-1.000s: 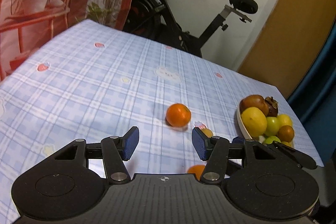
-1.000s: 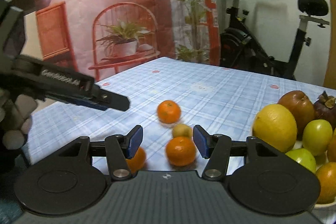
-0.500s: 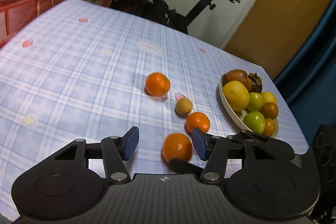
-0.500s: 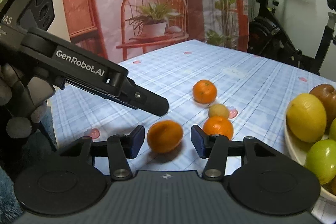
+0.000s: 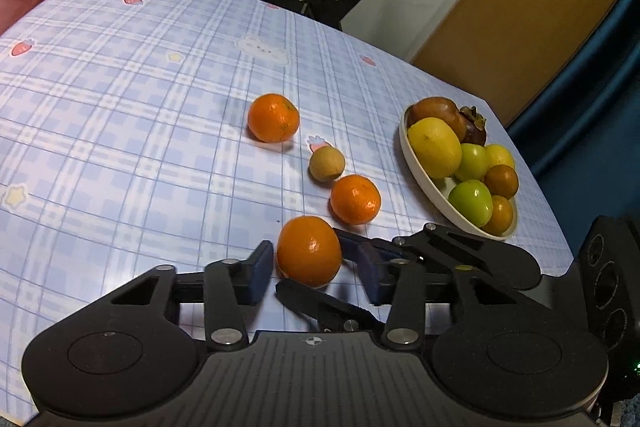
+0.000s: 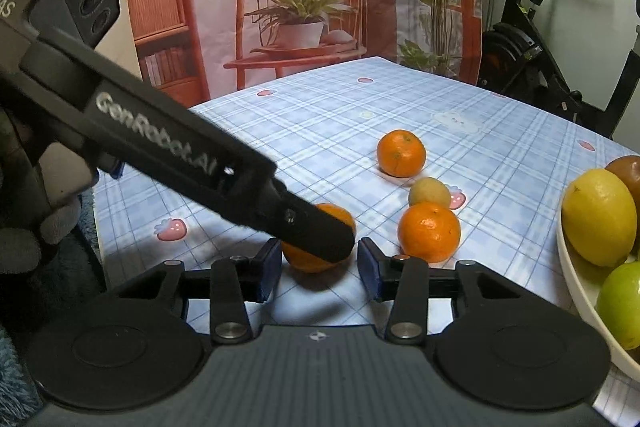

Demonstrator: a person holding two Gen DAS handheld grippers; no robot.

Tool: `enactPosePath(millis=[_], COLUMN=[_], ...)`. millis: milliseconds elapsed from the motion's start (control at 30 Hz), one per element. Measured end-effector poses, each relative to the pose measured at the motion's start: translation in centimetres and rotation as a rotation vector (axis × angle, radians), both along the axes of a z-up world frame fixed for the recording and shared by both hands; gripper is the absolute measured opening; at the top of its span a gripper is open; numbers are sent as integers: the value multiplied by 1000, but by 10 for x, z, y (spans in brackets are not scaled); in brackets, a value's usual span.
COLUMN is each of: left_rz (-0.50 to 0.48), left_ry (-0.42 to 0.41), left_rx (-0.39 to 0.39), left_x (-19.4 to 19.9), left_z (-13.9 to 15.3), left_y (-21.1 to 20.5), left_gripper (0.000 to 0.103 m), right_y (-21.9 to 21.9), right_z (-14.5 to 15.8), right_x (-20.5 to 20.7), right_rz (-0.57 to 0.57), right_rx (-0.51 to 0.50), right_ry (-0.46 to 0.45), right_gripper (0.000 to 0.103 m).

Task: Organize fruits
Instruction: 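Close the left tool's fingers on the orange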

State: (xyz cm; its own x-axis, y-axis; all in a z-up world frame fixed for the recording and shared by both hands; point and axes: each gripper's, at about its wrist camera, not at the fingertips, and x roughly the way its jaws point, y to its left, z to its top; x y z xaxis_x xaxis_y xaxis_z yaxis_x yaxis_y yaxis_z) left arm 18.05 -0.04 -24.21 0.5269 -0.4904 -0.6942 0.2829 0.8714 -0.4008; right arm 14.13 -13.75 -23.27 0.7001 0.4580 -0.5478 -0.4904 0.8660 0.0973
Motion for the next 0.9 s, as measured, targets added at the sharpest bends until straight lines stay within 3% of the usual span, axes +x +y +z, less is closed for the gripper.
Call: enactPosePath(millis=[200,567,900], left_rz=[1,-12,-62], left_ry=[-5,-17,-93], left_rx=[9,22,90], left_x=[1,0,0], left_z=[-2,-1,23], left_y=[0,-2,-30], left_gripper=[39,38,38], right_y=[-1,-2,-22], right_z=[-1,1,16], right_x=[1,-1,-10], right_rz=[0,-6,-66], right_rx=[2,6,99], right_ry=[2,-15,-76], right_gripper=[45,42,36])
